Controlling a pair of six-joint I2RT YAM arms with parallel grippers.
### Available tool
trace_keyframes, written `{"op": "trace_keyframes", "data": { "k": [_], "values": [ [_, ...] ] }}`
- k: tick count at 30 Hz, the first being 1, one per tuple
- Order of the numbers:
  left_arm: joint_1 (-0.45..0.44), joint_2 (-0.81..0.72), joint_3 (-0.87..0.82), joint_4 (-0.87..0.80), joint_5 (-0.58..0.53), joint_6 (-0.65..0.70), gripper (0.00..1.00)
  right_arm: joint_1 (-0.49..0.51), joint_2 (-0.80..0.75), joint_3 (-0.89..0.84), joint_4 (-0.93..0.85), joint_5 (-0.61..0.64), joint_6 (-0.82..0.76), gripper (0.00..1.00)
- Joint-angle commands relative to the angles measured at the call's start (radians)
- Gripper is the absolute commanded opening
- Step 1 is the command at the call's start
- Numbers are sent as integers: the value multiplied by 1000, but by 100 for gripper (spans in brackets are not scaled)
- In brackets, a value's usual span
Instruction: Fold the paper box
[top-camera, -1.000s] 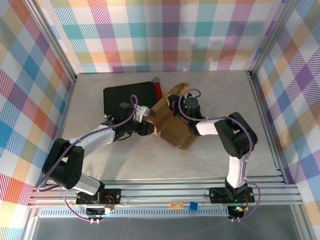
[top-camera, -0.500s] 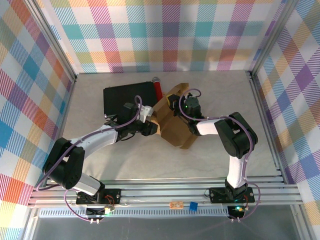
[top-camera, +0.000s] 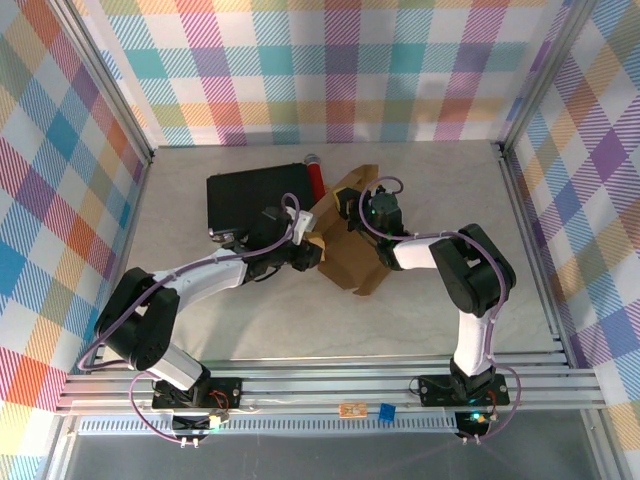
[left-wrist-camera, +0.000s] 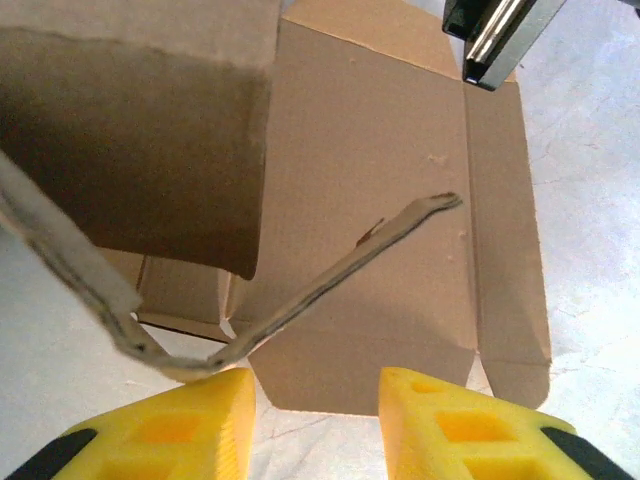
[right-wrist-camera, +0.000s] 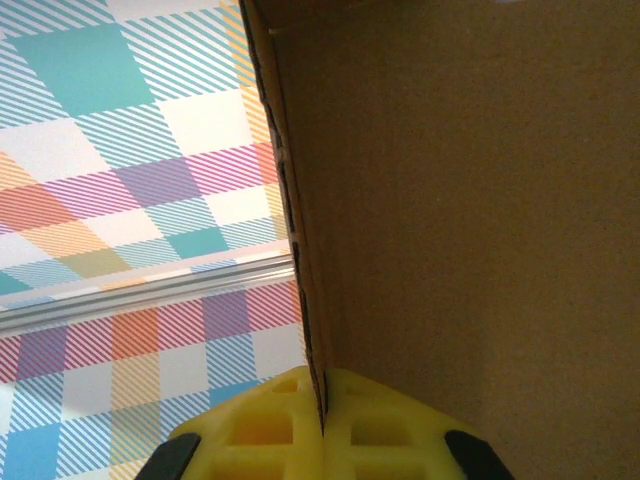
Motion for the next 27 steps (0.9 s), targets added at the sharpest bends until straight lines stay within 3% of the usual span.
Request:
{"op": "trace_keyframes", "data": {
  "k": [1,12,27],
  "values": [
    [-22,18,30,59,-125,-6,37,-2,-24,27,-5,-13,18,0],
    [-54,88,50,114,-326,-67,35,-2,-20,18,-5,-10,34,0],
    [-54,163,64,261,-408,-130,27,0,-16,55,-88,-7,38,0]
  ]
}}
